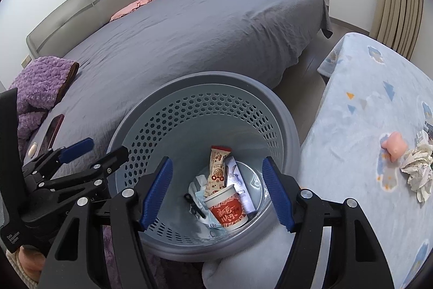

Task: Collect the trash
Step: 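Carry the cup and hair tie over the wastebasket and open both grippers, then move both grippers back to the bed toward the crumpled white paper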

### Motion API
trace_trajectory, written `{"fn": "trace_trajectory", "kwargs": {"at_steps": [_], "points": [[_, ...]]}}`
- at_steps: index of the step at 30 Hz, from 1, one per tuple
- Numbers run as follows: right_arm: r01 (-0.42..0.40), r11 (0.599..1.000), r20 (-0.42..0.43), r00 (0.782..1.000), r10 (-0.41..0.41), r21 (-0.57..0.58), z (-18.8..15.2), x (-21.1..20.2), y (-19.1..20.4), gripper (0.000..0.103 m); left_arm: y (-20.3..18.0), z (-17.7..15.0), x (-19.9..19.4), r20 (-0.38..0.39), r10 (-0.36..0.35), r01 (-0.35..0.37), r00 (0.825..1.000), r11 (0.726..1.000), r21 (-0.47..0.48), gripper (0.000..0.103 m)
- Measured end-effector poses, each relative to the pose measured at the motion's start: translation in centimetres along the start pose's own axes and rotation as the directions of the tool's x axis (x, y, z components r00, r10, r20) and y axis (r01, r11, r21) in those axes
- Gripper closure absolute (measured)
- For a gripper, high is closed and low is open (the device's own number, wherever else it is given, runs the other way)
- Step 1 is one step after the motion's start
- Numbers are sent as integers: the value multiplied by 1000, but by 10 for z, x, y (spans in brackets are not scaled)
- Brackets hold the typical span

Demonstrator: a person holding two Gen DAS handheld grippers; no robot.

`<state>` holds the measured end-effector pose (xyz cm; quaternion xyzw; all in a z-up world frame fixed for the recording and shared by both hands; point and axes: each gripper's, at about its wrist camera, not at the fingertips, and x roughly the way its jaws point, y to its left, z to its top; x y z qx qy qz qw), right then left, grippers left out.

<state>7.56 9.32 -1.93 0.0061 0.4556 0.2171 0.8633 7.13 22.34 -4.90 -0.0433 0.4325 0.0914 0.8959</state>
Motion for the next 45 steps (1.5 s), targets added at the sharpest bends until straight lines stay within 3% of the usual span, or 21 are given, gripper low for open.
{"fn": "trace_trajectory", "kwargs": {"at_steps": [6, 17, 25, 35, 45], "points": [[5, 1000, 4, 1000, -5, -3, -4, -4, 1, 37, 3, 0, -10, 20, 18, -18, 1000, 1000, -4, 23], [7, 1000, 14, 1000, -7, 7, -21, -20, -4, 33, 1, -7, -28, 45, 45, -45, 998, 999, 0, 9], [17, 1000, 29, 999, -18, 25, -32, -37, -15, 29, -7, -9, -42, 63, 55, -56, 997, 998, 15, 6], [61, 995, 46, 997, -64, 74, -59, -67, -44, 29, -39, -23, -54, 65, -19, 16, 998, 999, 42, 7], [160, 970, 44, 984, -170, 182, -97, -99, -108, 29, -100, -37, -59, 69, -107, 98, 992, 988, 120, 6]]}}
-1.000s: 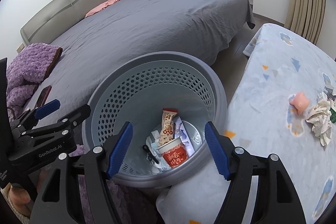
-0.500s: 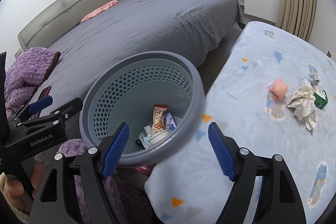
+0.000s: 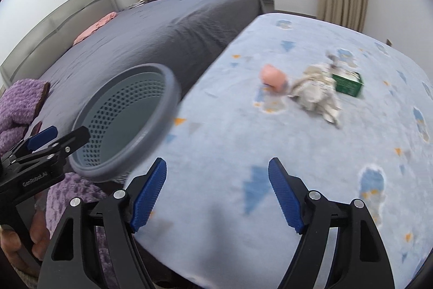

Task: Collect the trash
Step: 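Move both grippers back to the bed toward the crumpled white paper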

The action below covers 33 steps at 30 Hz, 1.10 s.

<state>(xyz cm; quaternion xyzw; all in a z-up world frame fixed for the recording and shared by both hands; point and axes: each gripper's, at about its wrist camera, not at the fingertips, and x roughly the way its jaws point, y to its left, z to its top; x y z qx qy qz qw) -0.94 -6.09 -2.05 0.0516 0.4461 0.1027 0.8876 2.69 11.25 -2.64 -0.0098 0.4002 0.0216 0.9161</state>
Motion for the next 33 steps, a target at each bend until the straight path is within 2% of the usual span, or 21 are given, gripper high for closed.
{"fn": "trace_trajectory", "kwargs": {"at_steps": [8, 14, 19, 26, 33], "points": [[56, 994, 16, 998, -58, 96, -10, -4, -64, 26, -41, 0, 7, -1, -37, 37, 999, 998, 57, 7], [65, 992, 15, 998, -67, 112, 5, 1, -95, 26, -61, 5, 20, -20, -39, 41, 999, 996, 78, 6], [93, 994, 8, 996, -94, 65, 30, 12, -105, 26, -74, 15, 30, -20, -39, 40, 999, 996, 80, 7], [74, 997, -6, 997, -74, 29, 63, 36, -114, 26, -88, 30, 42, -13, -42, 43, 999, 996, 81, 7], [89, 996, -52, 995, -88, 20, 77, 72, -115, 22, -96, 35, 53, -29, -30, 33, 999, 996, 85, 7]]}}
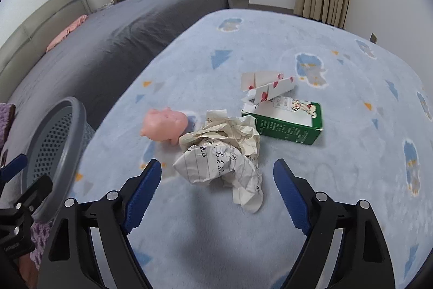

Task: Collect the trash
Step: 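Move both grippers back to the bed toward the crumpled white paper, then grasp the crumpled white paper with the right gripper and lift it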

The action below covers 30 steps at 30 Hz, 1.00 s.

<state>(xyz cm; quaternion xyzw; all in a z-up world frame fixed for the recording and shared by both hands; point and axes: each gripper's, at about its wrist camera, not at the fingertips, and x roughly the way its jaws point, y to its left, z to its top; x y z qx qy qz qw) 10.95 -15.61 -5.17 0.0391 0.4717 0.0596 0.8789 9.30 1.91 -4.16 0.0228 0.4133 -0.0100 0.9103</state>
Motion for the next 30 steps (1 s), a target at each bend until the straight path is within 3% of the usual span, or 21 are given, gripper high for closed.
{"fn": "trace_trajectory", "kwargs": {"at_steps": [5, 9, 11, 12, 21, 30], "points": [[56, 998, -14, 998, -56, -22, 4, 19, 3, 22, -4, -3, 9, -26, 0, 0, 1000, 1000, 1, 7], [39, 999, -25, 999, -39, 3, 5, 27, -3, 23, -8, -5, 12, -37, 2, -2, 999, 1000, 10, 7], [29, 1000, -10, 1000, -29, 9, 5, 24, -6, 33, -10, -6, 14, -40, 1, -1, 999, 1000, 14, 7], [21, 1000, -8, 1000, -20, 11, 4, 23, -7, 43, -11, -6, 14, -42, 1, -1, 999, 1000, 17, 7], [-23, 998, 11, 1000, 23, 59, -11, -8, -16, 44, -31, 1, 19, -36, 2, 0, 999, 998, 55, 7], [3, 991, 51, 999, -10, 135, -28, -50, -43, 44, -59, 15, 28, -26, -32, 34, 999, 995, 93, 6]]}}
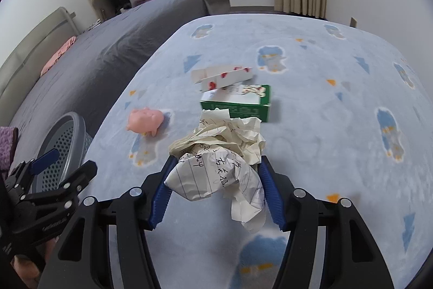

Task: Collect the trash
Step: 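Grasp the crumpled white paper with the right gripper and lift it, then grasp the pink pig toy with the left gripper and lift it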

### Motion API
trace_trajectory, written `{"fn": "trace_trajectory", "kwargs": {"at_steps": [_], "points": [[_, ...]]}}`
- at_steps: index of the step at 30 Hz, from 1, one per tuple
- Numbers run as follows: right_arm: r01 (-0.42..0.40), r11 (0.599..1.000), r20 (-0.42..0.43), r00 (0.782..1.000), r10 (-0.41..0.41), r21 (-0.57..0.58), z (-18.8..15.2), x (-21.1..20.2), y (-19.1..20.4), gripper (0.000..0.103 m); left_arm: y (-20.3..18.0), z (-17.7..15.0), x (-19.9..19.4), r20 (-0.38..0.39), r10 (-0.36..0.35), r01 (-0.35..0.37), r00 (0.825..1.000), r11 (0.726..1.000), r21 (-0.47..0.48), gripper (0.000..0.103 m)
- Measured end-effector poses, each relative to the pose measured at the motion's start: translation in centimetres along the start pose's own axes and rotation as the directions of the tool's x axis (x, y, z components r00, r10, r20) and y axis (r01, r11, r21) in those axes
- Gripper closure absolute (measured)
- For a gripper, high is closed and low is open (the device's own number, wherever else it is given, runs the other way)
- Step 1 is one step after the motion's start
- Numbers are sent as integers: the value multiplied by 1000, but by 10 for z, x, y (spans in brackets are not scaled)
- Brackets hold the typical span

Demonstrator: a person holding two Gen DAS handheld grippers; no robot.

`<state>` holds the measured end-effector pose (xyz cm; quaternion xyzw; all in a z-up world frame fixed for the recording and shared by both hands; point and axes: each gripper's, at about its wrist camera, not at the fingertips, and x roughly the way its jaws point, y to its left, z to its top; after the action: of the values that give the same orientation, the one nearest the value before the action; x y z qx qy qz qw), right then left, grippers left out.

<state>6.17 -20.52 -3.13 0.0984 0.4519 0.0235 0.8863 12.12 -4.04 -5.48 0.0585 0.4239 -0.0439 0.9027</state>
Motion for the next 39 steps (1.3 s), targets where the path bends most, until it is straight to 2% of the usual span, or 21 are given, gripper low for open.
{"fn": "trace_trajectory", "kwargs": {"at_steps": [8, 15, 18, 24, 27, 29, 30, 31, 32, 39], "points": [[23, 999, 11, 1000, -24, 42, -11, -15, -23, 44, -28, 17, 23, 2, -10, 10, 1000, 999, 42, 6], [-15, 997, 31, 999, 12, 79, -8, -22, -36, 44, -51, 33, 46, -10, -40, 40, 999, 998, 42, 6], [-24, 996, 39, 999, 21, 90, -7, -25, -40, 44, -59, 39, 58, -11, -13, 14, 1000, 999, 52, 6], [-38, 995, 34, 999, 35, 94, -6, -25, -43, 44, -63, 44, 76, -36, -6, 7, 999, 999, 41, 9], [-44, 995, 34, 999, 41, 95, -6, -25, -43, 44, -64, 44, 80, -42, 3, -1, 999, 999, 50, 29], [-46, 994, 35, 999, 42, 95, -6, -26, -44, 44, -65, 43, 83, -53, -21, 23, 998, 999, 48, 50], [-48, 994, 34, 998, 45, 96, -6, -26, -44, 44, -64, 42, 83, -57, -46, 49, 997, 998, 42, 54], [-50, 994, 35, 998, 47, 95, -6, -26, -43, 44, -64, 42, 82, -55, -63, 66, 996, 997, 41, 62], [-50, 994, 36, 998, 46, 94, -6, -26, -43, 44, -66, 41, 80, -54, -68, 70, 996, 996, 45, 65], [-51, 996, 42, 998, 47, 80, -7, -29, -39, 44, -66, 28, 64, -44, -67, 70, 997, 995, 66, 65]]}}
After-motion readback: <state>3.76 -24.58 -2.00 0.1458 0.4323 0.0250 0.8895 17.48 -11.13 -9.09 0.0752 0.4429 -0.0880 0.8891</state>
